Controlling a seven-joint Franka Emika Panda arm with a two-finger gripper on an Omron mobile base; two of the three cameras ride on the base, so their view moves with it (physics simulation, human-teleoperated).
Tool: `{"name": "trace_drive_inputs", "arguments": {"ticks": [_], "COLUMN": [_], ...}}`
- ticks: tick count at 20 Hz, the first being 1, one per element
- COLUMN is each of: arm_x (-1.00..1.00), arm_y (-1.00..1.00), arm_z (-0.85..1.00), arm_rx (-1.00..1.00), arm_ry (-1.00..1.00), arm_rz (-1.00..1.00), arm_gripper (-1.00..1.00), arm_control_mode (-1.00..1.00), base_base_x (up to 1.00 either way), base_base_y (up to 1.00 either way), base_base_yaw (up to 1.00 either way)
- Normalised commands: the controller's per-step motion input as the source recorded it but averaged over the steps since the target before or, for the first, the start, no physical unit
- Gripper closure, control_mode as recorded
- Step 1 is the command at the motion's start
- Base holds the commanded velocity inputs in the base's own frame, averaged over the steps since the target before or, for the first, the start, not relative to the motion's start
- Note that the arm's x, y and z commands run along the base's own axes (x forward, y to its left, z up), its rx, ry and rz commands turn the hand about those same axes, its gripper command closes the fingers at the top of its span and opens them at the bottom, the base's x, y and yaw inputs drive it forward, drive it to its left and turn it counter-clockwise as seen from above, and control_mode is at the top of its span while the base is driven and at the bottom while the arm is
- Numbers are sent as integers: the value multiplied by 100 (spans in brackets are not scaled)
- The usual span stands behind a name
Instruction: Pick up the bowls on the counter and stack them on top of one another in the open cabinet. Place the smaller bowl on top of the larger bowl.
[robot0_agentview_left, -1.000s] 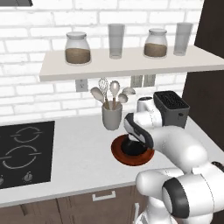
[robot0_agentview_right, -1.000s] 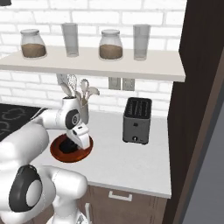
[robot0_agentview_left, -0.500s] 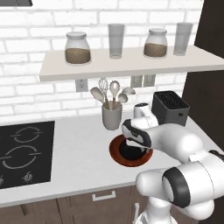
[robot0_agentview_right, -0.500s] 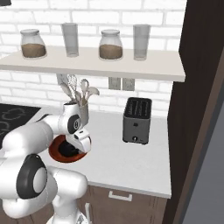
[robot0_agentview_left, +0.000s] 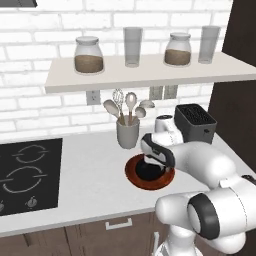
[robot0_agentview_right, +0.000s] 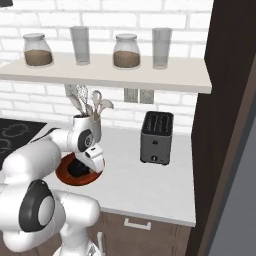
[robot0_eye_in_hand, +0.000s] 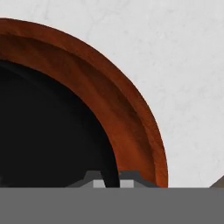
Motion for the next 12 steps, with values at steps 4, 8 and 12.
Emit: {"name": "trace_drive_inputs", "arguments": {"ticks": [4, 8, 12], "arm_x": [0, 3, 13], "arm_y": [0, 23, 26], "arm_z": [8, 0, -2], "arm_rx": [7, 0, 0], "arm_ry": [-11, 0, 0], "arm_rz": [0, 0, 0], "arm_gripper": [100, 100, 100], "arm_control_mode": [-100, -100, -100], "base_base_x": [0, 0, 0], "base_base_y": [0, 0, 0], "base_base_yaw": [0, 0, 0]}}
